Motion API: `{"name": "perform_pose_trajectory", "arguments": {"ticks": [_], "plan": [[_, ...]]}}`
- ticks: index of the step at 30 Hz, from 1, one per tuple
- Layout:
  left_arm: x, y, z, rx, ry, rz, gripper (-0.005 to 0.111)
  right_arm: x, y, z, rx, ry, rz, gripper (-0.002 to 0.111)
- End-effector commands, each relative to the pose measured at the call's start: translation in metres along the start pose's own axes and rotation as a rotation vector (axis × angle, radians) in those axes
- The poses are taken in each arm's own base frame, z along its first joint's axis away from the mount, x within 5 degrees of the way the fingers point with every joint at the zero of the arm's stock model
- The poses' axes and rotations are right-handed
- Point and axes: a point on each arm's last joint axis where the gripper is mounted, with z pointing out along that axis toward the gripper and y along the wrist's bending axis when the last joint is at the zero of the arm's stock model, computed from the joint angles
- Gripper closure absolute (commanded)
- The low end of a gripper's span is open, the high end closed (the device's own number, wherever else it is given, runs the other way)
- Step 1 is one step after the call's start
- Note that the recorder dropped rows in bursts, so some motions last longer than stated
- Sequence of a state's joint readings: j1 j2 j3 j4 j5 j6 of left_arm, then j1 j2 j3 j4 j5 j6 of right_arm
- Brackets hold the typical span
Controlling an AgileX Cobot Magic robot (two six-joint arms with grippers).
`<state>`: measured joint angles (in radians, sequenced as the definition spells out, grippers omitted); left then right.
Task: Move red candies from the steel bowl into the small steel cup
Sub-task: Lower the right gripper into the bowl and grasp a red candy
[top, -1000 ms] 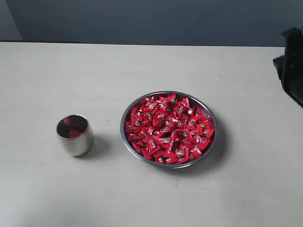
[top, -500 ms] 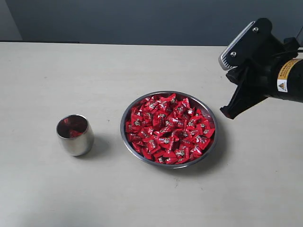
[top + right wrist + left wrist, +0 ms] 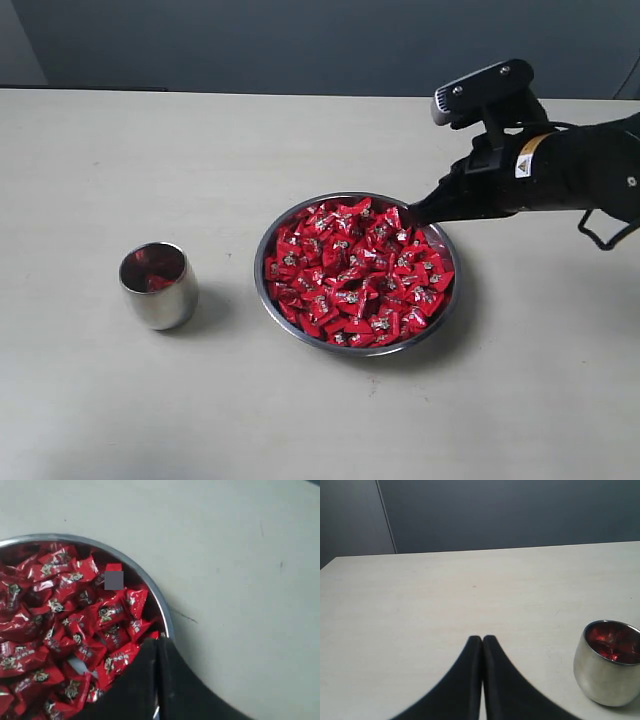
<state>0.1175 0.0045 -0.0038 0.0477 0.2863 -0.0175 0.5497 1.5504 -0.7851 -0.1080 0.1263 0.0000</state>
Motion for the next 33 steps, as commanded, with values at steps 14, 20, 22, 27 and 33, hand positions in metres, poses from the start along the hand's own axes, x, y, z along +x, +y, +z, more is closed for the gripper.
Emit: {"name": "perform_pose_trajectory", "arguments": {"ticks": [14,20,22,27,33], "plan": [[0.001,0.0,0.0,0.0,-0.003,-0.005,0.106,-0.032,0.025,0.021,-0.32,0.248,0.13,0.109],[0.001,0.0,0.0,0.0,-0.003,-0.005,0.106,-0.01,0.027,0.044,-0.316,0.411,0.139,0.109],[0.001,0.0,0.0,0.0,-0.003,-0.005,0.106,-0.009,0.03,0.047,-0.31,0.408,0.115,0.109],[0.001,0.0,0.0,0.0,-0.003,-0.005,0.106,-0.02,0.035,0.046,-0.303,0.375,0.048,0.109],[0.001,0.0,0.0,0.0,-0.003,-0.005,0.106,-0.03,0.04,0.043,-0.331,0.414,-0.014,0.109]]}}
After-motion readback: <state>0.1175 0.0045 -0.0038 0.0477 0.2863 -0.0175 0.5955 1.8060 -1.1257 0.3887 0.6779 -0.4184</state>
